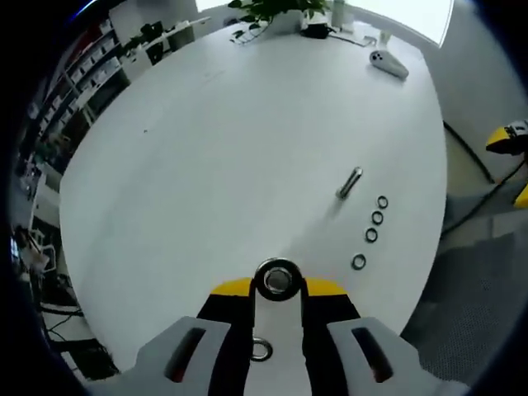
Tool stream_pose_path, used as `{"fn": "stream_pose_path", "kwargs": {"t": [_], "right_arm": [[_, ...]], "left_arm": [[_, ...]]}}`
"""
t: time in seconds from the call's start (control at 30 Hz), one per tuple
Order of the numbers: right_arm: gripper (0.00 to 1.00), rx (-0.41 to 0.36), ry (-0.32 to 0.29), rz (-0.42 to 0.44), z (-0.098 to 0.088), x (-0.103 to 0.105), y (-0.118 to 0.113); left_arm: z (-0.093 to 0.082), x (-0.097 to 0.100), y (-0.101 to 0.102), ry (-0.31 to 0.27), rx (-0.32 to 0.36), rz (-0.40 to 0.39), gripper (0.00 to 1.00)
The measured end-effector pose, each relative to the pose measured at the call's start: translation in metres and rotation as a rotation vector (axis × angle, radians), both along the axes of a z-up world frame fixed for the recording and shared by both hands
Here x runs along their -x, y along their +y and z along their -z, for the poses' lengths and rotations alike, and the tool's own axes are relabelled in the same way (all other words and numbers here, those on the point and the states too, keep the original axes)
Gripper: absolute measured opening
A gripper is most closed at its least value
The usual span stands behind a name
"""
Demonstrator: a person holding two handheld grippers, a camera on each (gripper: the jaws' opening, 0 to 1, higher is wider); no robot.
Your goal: Place the washer onto the threaded stud by aligning its center hole with the stud, sliding it down to the base, and recovering from edge contact or off-axis alignment until the washer reaches the visible bottom stop.
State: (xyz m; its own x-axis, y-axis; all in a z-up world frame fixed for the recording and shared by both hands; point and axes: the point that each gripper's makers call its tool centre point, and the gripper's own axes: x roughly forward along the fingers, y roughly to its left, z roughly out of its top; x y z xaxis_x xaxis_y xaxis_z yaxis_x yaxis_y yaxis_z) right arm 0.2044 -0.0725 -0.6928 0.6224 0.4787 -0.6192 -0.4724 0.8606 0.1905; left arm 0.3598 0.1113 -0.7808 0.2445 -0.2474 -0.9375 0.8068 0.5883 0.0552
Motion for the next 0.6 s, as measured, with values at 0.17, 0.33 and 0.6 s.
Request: {"fn": "stream_pose_path", "kwargs": {"t": [0.17,0.33,0.6], "right_arm": [[0.46,0.001,0.0,-0.005,0.0,0.0,0.001],[0.46,0.002,0.001,-0.003,0.001,0.0,0.0],[0.46,0.0,-0.001,0.002,0.001,0.0,-0.001]], "left_arm": [[0.012,0.001,-0.002,0.023,-0.035,0.026,0.19],[0.028,0.001,-0.001,0.044,-0.059,0.027,0.19],[0.039,0.004,0.0,0.052,-0.079,0.023,0.19]]}}
